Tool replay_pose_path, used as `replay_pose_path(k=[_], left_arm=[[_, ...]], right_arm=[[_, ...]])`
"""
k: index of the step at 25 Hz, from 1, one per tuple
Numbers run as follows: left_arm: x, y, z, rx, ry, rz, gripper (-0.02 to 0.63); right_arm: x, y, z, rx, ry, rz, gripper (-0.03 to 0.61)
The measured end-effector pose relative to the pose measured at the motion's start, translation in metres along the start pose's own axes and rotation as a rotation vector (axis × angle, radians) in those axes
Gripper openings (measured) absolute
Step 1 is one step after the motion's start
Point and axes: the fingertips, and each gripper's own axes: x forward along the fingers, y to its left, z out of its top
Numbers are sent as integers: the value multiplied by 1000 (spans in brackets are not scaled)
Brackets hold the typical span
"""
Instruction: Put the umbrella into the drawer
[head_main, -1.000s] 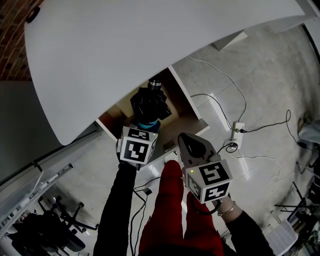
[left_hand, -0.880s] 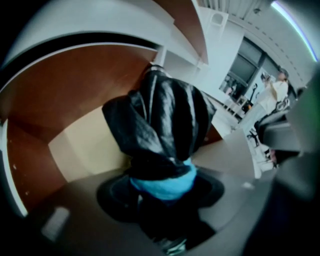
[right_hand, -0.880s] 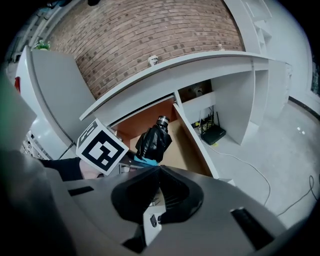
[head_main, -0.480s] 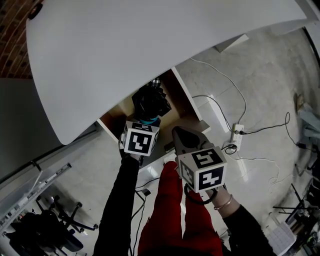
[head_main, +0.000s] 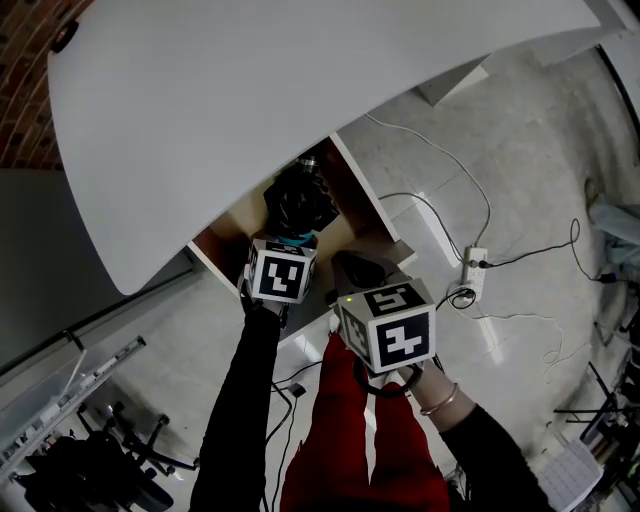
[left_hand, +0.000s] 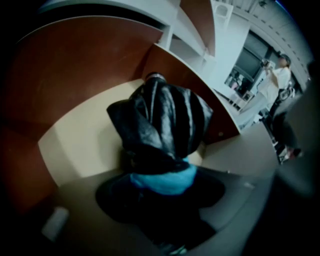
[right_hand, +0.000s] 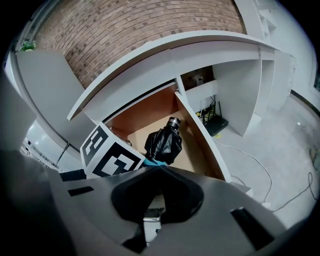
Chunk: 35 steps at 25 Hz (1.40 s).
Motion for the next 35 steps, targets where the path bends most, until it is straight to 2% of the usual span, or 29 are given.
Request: replay_pose_path(k=[14, 19, 24, 35], left_arm=[[5, 4, 0, -13, -26, 91, 276], [1, 3, 2, -22, -58, 106, 289], [-7, -1, 7, -58, -95, 82, 296], [-37, -5, 24, -105, -189, 78, 282]], right_arm=[[9, -11, -3, 75, 43, -16, 2], [7, -17, -2, 98, 16, -26, 2], [2, -17, 3, 101, -15, -21, 2], [-21, -13, 19, 95, -113, -2, 2]])
